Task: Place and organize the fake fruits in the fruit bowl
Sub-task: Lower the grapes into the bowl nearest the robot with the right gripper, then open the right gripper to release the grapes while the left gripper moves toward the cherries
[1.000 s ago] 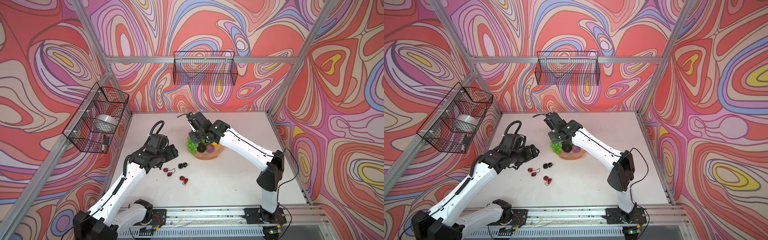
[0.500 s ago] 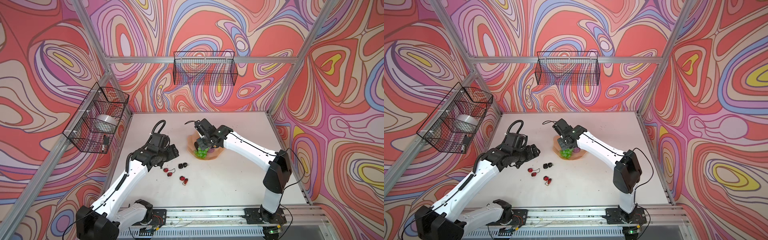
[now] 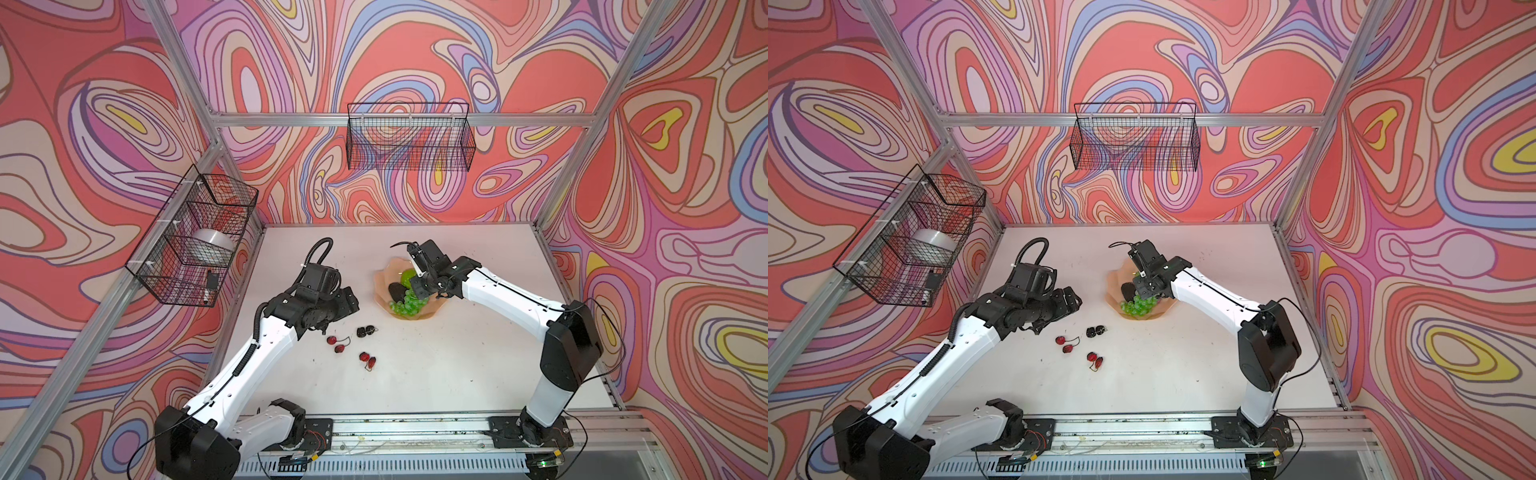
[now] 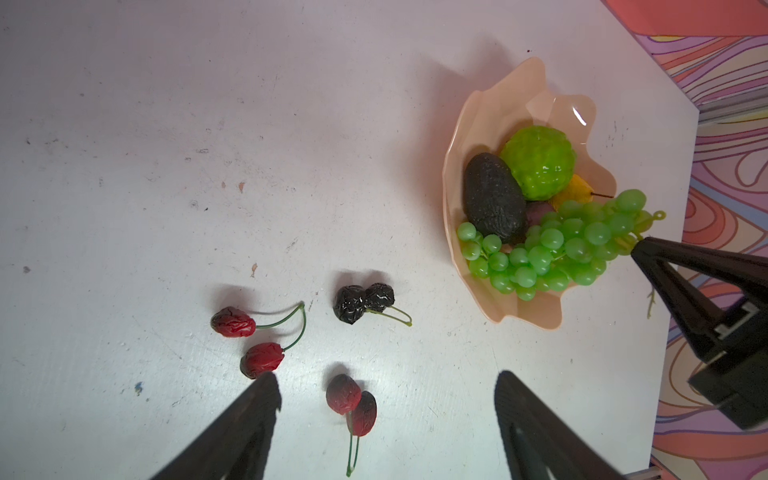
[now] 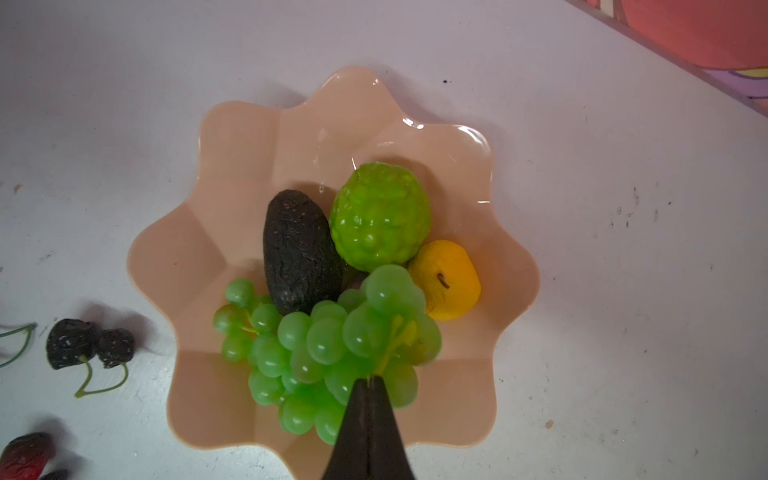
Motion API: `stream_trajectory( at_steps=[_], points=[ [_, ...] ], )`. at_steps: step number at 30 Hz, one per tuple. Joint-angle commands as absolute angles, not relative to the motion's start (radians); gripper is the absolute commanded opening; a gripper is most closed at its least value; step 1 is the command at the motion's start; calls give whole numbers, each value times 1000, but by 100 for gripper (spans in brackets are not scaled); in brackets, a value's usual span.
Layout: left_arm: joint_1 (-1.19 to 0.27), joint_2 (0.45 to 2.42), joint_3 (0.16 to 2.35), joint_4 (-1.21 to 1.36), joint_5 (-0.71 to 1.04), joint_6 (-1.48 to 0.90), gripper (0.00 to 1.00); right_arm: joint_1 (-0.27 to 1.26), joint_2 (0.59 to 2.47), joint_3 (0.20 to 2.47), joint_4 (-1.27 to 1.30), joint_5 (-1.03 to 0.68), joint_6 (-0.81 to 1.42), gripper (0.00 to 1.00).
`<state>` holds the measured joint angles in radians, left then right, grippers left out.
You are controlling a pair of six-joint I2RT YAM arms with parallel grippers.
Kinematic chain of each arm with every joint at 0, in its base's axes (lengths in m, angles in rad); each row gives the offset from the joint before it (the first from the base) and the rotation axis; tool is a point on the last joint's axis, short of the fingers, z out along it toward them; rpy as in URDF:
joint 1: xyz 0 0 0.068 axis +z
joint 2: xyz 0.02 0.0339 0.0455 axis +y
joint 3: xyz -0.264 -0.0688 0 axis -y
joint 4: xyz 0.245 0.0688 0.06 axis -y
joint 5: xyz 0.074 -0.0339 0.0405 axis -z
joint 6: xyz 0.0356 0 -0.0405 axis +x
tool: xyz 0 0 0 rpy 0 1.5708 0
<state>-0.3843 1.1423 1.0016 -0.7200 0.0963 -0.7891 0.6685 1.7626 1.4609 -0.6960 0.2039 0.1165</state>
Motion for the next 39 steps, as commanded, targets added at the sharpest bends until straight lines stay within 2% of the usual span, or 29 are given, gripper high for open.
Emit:
stream_trajectory(
  at_steps=[1, 8, 23, 39],
  points=[
    [-377, 1167, 1035, -741, 101, -786, 84, 642, 1723, 1418, -615, 171, 92, 0],
    [-378, 1205, 1053, -736, 116, -776, 84, 601, 1717, 1358, -541, 134, 103, 0],
    [-377, 1242, 1051, -712, 151, -770, 84, 585, 1625, 1277, -547, 187, 132, 0],
    [-378, 1272, 1061, -698, 199, -749, 84, 531, 1738, 1271, -469, 199, 114, 0]
  ],
)
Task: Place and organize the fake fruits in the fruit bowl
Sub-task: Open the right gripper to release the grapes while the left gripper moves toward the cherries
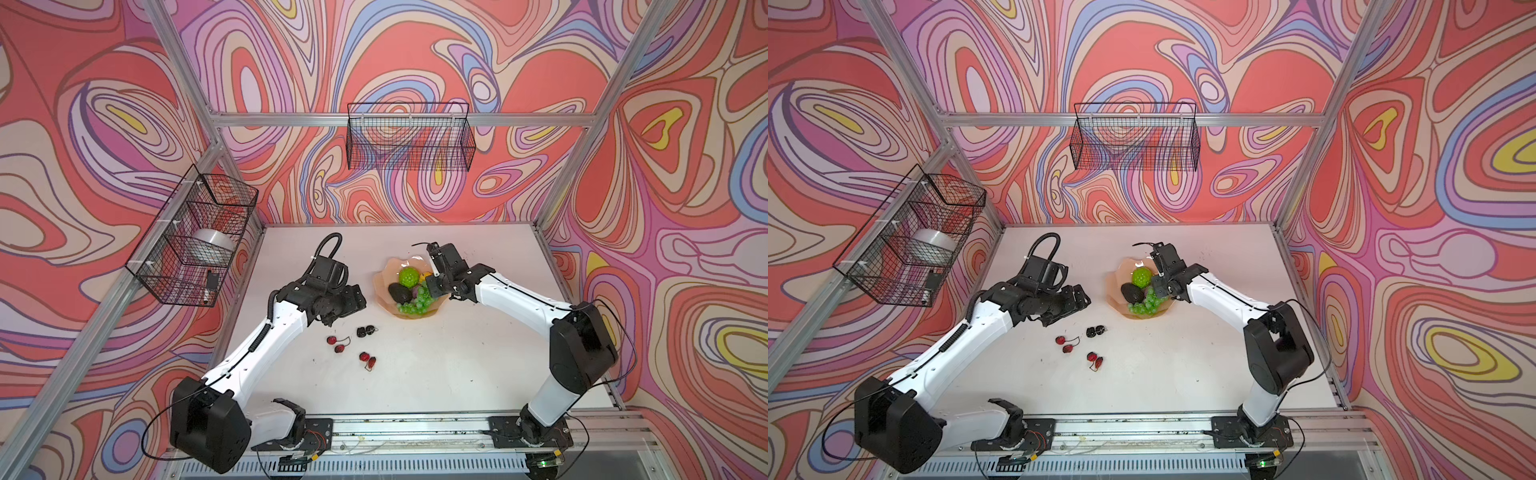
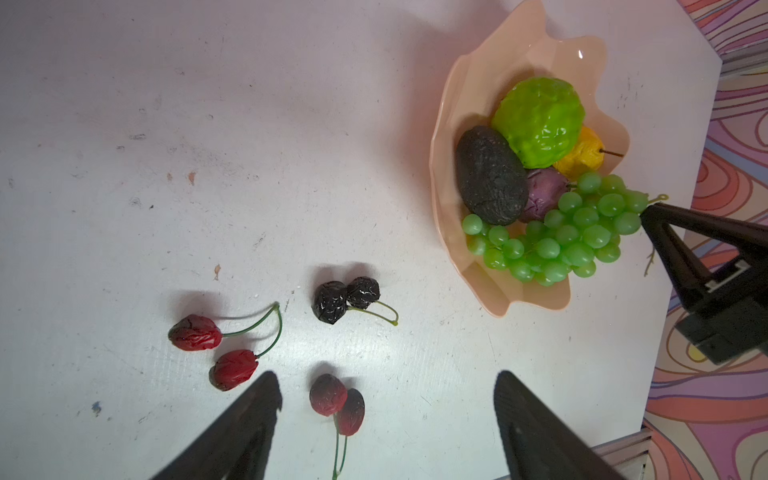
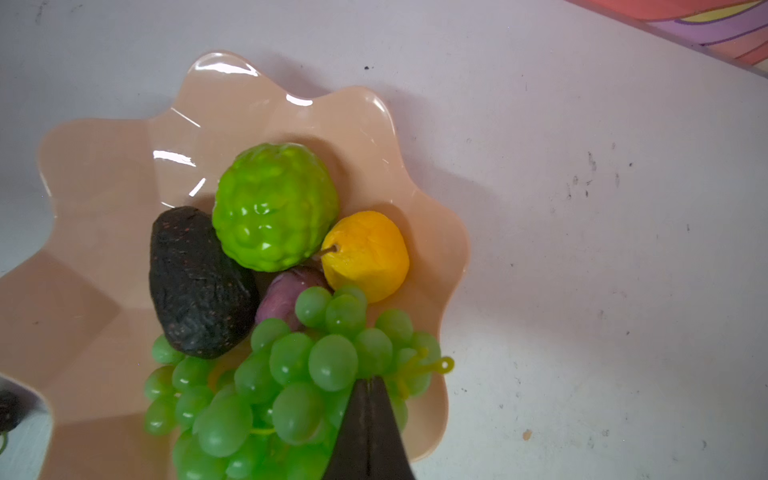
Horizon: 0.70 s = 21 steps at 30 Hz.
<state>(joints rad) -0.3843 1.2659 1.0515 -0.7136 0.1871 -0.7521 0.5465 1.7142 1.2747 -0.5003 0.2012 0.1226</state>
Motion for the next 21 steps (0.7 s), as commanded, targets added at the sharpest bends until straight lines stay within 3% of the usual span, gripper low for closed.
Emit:
stream_trajectory(
  at_steps=[1, 9, 14, 17, 21],
  points=[
    [-377, 1273, 1060, -695, 199, -749, 84, 529, 1747, 1275, -465, 198, 108, 0],
    [-379, 1286, 1077, -704, 237, -726, 85, 517, 1813, 1308, -454, 163, 89, 0],
    [-378, 1316, 1091, -734, 282, -691, 85, 512, 1842, 1326, -448, 164, 75, 7],
    [-379, 1348, 1099, -775, 316, -659, 84, 509, 1856, 1357, -477, 163, 64, 20],
    [-379, 1386, 1099, -842, 342, -609, 82, 511, 1832, 1399, -523, 169, 46, 47]
  ],
)
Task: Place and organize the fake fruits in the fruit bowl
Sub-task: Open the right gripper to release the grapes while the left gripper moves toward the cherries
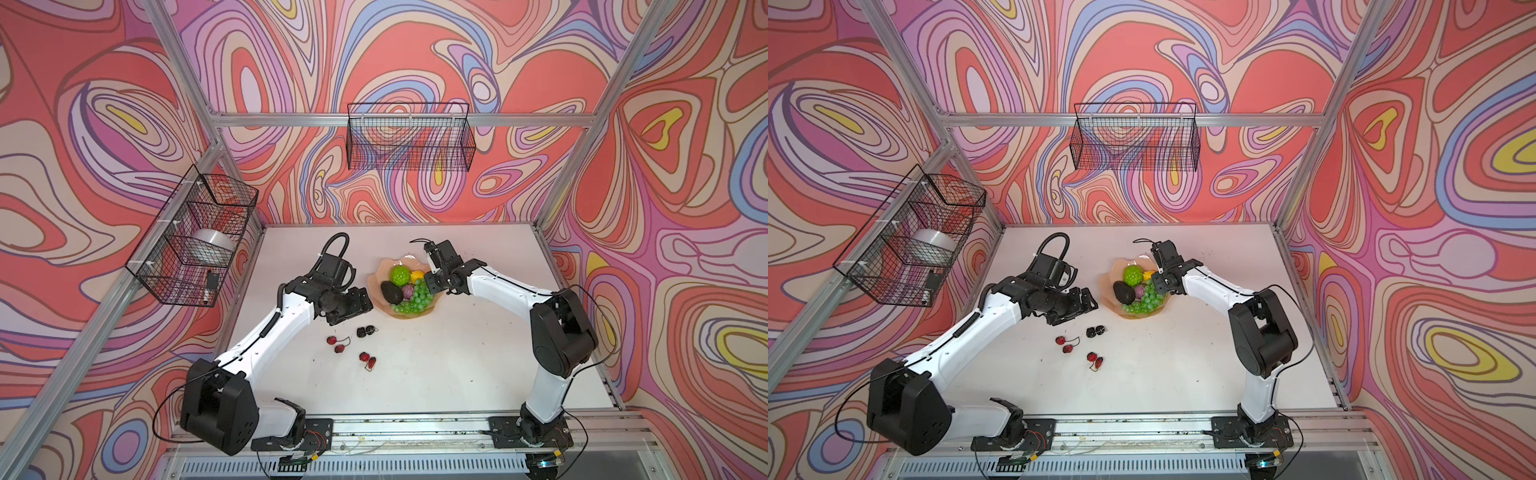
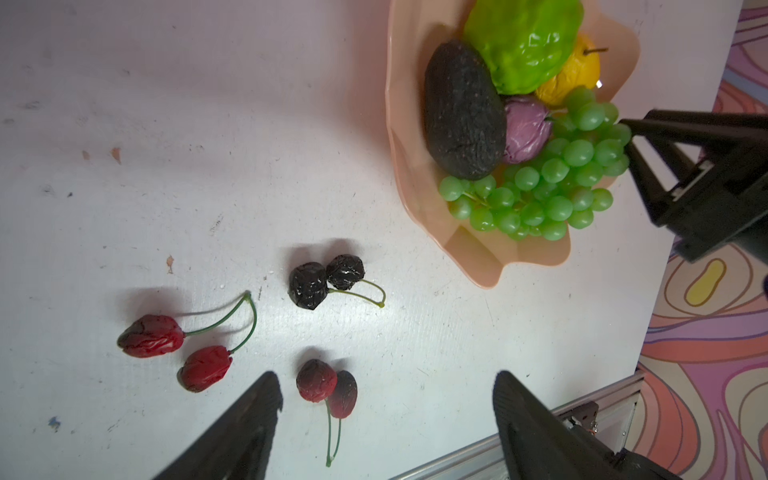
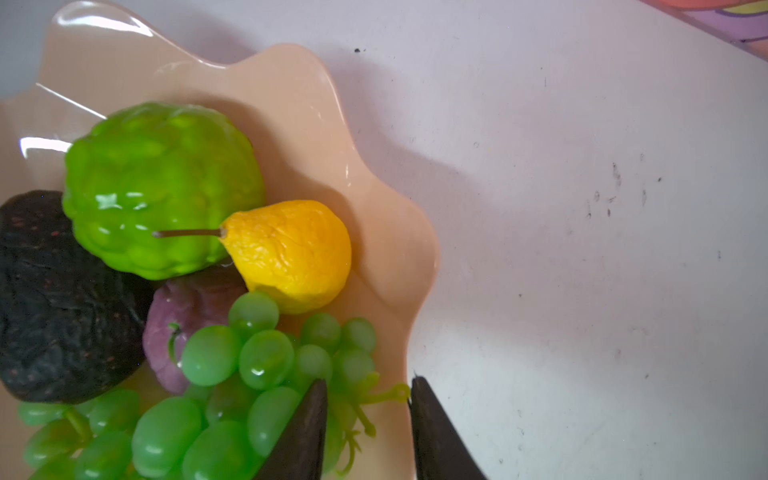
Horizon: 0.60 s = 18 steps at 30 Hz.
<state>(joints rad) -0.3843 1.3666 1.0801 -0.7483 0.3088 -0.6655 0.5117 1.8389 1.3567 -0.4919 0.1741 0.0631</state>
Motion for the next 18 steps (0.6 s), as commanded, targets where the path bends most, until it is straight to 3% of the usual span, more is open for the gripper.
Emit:
stream_trajectory(
  at_steps=[1, 13, 18],
  points=[
    [-380, 1393, 1097, -856, 340, -596, 81, 510, 1819, 1406, -532, 171, 42, 51],
    [-512, 1565, 1174, -899, 237, -543, 72, 511, 1689, 1439, -574, 126, 28, 65],
    [-552, 1656, 1204, -850, 196, -543, 61, 512, 1700, 1443, -589, 179, 32, 65]
  ],
)
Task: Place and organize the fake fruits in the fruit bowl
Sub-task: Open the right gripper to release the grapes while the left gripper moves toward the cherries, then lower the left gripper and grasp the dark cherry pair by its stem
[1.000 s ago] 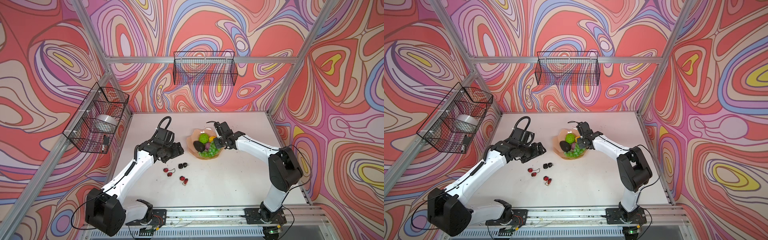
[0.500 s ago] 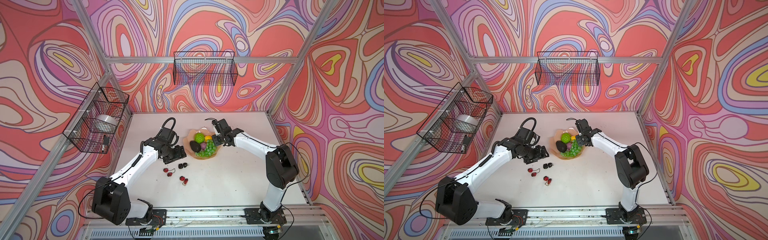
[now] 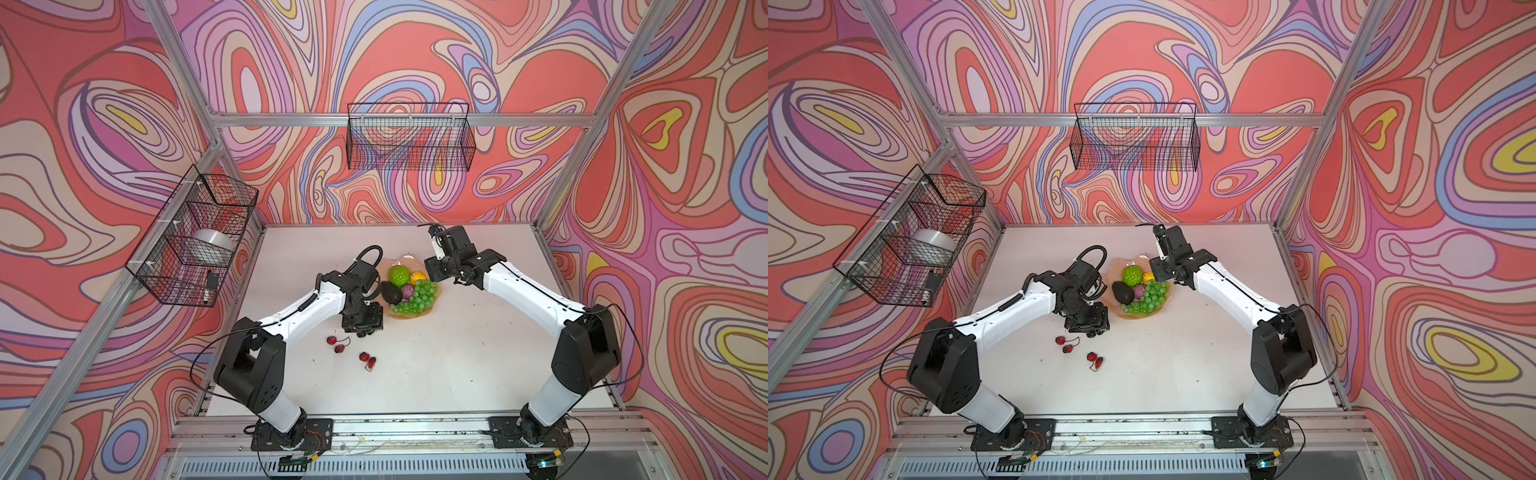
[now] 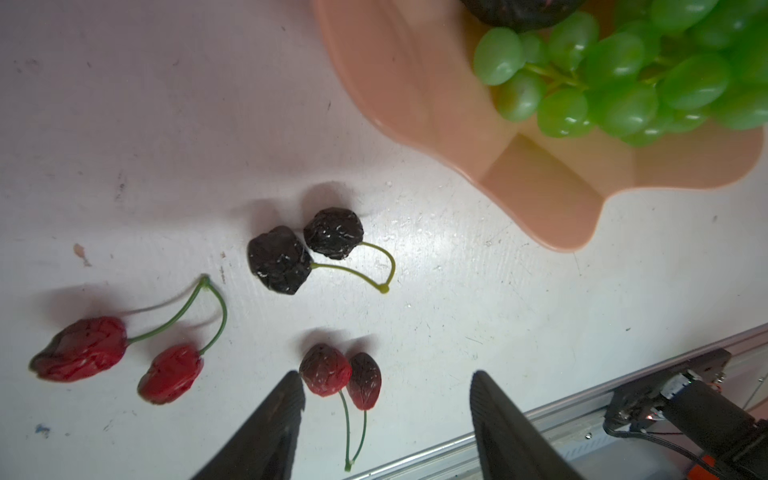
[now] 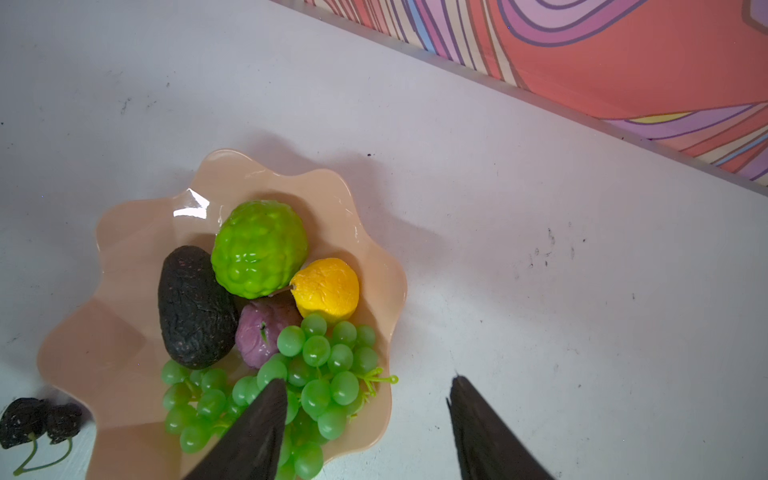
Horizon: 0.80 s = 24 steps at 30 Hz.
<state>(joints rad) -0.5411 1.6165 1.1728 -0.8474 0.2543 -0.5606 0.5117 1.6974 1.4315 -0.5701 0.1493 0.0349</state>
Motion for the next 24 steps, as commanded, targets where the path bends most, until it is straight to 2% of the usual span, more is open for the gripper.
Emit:
stream_trajectory(
  at_steps=[1, 6, 18, 24],
  points=[
    [-559, 1674, 1215, -853, 177, -536, 61, 511, 1696, 1438, -583, 179, 34, 65],
    [-586, 1759, 1272, -884, 79, -471, 59, 511, 1650, 1384, -537, 180, 58, 65],
    [-590, 1830, 1284, -855, 75, -382, 46, 511, 1666, 1358, -520, 203, 69, 66],
    [-591, 1843, 1275, -810, 105, -341, 45, 511, 1677, 1365, -521, 209, 69, 66]
  ],
)
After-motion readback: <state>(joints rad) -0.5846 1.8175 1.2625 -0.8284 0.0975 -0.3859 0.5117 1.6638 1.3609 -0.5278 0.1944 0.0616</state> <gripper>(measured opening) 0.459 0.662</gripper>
